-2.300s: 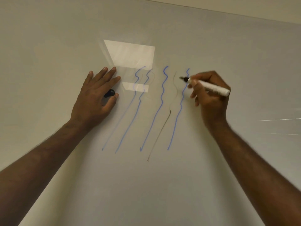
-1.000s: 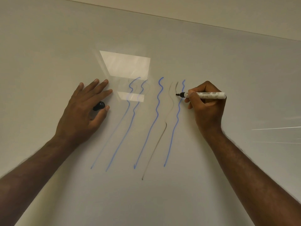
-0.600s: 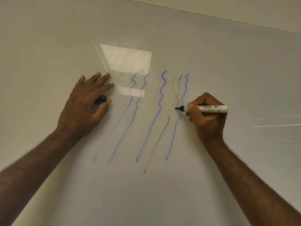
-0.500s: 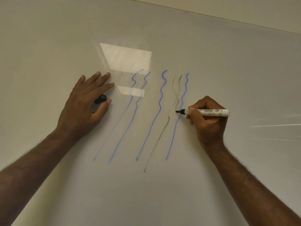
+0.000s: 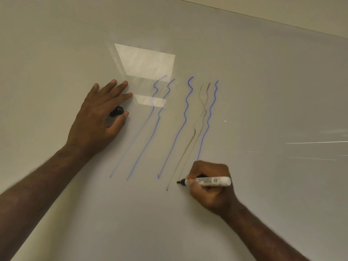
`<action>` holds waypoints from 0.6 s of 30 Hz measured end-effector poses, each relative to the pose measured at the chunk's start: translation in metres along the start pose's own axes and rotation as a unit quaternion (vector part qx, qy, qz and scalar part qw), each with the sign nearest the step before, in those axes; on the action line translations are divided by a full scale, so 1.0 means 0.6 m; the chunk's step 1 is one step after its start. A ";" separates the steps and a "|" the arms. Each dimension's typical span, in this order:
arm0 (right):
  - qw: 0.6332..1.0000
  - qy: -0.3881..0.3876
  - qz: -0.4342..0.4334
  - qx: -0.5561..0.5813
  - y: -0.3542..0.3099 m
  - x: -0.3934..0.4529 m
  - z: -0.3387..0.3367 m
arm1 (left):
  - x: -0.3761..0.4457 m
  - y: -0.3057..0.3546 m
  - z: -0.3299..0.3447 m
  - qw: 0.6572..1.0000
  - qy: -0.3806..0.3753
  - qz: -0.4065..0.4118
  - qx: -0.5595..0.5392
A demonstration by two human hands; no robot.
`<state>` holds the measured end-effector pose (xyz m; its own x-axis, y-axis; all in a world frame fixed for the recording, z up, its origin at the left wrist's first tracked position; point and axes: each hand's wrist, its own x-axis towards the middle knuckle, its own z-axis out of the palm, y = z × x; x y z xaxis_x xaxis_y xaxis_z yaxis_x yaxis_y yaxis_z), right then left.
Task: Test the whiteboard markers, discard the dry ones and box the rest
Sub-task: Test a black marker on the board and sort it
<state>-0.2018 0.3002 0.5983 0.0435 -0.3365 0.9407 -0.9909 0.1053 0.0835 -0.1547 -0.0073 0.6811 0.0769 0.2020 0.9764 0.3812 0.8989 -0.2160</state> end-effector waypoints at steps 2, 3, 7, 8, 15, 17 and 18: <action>0.999 -0.036 -0.005 -0.015 -0.003 -0.016 0.011 | -0.002 0.001 -0.001 1.000 -0.001 0.000 0.000; 0.999 -0.047 -0.002 -0.022 -0.004 -0.022 0.015 | -0.004 0.001 -0.001 1.000 -0.002 0.000 0.000; 0.997 -0.069 0.010 -0.034 -0.014 -0.025 0.017 | -0.013 0.004 -0.005 1.000 0.003 -0.012 -0.009; 0.997 -0.073 0.016 -0.033 -0.018 -0.024 0.014 | -0.016 0.005 -0.006 1.000 0.004 -0.017 -0.016; 0.992 0.025 0.096 0.083 -0.040 -0.002 -0.025 | -0.036 0.016 -0.016 0.995 0.014 -0.054 -0.077; 0.981 0.078 0.120 0.134 -0.051 0.005 -0.033 | -0.041 0.018 -0.018 0.993 0.021 -0.070 -0.095; 0.974 0.105 0.128 0.154 -0.056 0.007 -0.037 | -0.044 0.019 -0.018 0.990 0.026 -0.079 -0.112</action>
<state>-0.1654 0.3158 0.6067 -0.2179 -0.1331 0.9669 -0.9623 -0.1357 -0.2355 -0.1423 -0.0065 0.6531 0.0455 0.0409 0.9981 0.5874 0.8071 -0.0598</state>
